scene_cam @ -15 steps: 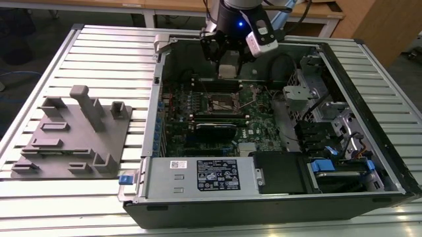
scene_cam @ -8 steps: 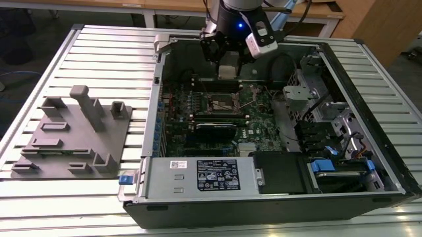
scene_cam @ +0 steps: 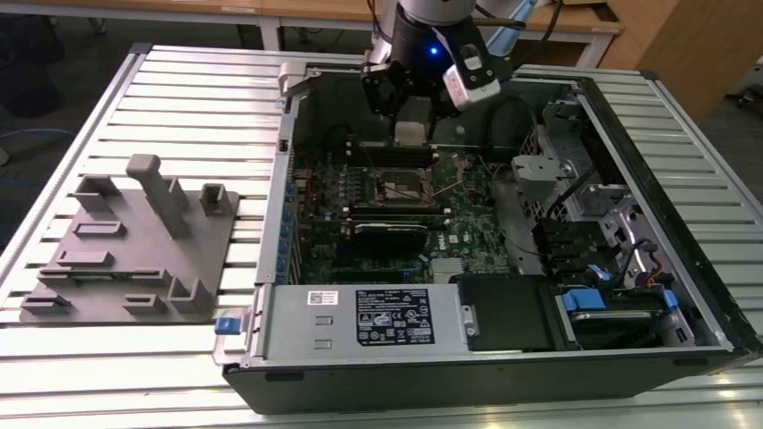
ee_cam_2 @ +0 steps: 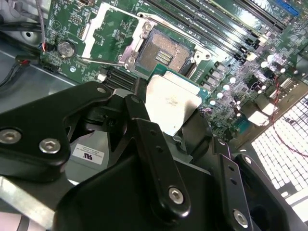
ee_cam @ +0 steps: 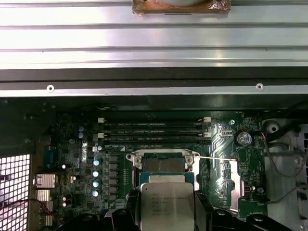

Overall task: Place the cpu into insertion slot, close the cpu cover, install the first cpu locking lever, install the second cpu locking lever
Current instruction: 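Place the cpu into insertion slot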

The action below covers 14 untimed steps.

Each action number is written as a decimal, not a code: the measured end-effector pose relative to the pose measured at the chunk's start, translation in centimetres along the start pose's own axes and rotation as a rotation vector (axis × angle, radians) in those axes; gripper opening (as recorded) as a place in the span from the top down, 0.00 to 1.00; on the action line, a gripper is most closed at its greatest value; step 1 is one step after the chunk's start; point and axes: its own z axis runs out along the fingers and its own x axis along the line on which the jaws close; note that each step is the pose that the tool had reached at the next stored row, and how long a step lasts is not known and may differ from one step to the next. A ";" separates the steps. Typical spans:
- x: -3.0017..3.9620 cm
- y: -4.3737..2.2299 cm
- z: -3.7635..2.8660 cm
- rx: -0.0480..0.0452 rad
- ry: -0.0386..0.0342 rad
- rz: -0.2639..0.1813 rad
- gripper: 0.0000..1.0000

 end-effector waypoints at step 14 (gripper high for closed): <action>0.15 -0.11 1.14 -0.0002 -0.0016 0.000 0.46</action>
